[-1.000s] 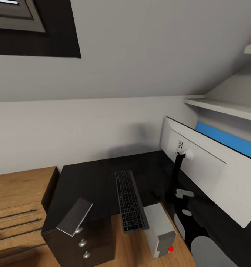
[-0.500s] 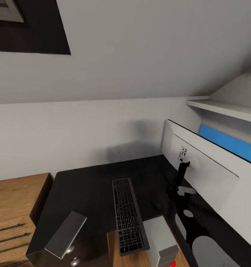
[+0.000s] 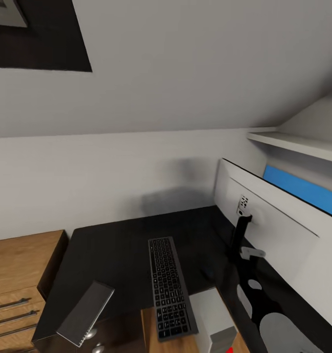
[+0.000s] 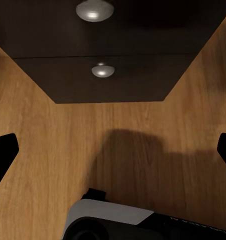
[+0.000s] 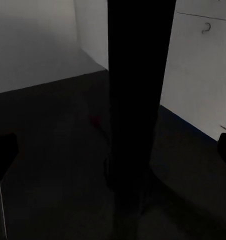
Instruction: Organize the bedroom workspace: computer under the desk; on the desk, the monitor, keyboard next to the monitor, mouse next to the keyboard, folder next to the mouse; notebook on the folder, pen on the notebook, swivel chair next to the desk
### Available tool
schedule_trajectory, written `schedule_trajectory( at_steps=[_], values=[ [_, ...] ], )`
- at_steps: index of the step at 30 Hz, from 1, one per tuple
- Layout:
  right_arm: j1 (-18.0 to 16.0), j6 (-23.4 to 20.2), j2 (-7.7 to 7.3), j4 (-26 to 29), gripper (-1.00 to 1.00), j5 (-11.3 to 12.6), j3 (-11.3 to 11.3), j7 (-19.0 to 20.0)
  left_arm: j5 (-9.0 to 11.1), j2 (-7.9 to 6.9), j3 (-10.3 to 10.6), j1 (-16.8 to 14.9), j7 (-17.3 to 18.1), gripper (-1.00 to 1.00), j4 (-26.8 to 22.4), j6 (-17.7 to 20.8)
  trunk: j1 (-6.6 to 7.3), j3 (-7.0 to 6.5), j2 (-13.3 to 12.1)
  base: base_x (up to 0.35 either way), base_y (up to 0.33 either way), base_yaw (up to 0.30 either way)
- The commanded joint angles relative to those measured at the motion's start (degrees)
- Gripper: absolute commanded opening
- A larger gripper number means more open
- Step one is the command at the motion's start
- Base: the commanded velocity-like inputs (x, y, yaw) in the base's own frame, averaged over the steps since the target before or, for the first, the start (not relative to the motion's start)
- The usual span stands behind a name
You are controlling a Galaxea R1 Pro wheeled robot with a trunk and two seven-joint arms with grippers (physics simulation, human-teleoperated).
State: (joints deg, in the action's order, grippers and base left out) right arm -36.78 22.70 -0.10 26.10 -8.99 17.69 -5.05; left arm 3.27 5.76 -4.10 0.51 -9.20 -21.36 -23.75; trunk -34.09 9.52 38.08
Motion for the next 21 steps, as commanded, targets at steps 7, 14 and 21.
schedule_trajectory(
  at_steps=[7, 14, 21],
  values=[
    [0.0, 0.5, -0.08, -0.3, 1.00, -0.6, 0.3, -0.3, 0.3, 0.05, -0.1, 0.0, 0.2, 1.00, -0.1, -0.1, -0.04, 0.08, 0.1, 0.190, 0.000, 0.000],
    [0.0, 0.5, -0.52, -0.5, 1.00, -0.6, 0.3, -0.3, 0.3, 0.09, -0.1, 0.0, 0.2, 1.00, -0.1, -0.2, -0.04, 0.08, 0.1, 0.043, 0.000, 0.000],
    [0.0, 0.5, -1.46, -0.5, 1.00, -0.5, 0.4, -1.2, 0.3, 0.18, 0.0, 0.0, 0.1, 1.00, -0.2, -0.2, -0.04, 0.08, 0.1, 0.009, 0.000, 0.000]
  ],
)
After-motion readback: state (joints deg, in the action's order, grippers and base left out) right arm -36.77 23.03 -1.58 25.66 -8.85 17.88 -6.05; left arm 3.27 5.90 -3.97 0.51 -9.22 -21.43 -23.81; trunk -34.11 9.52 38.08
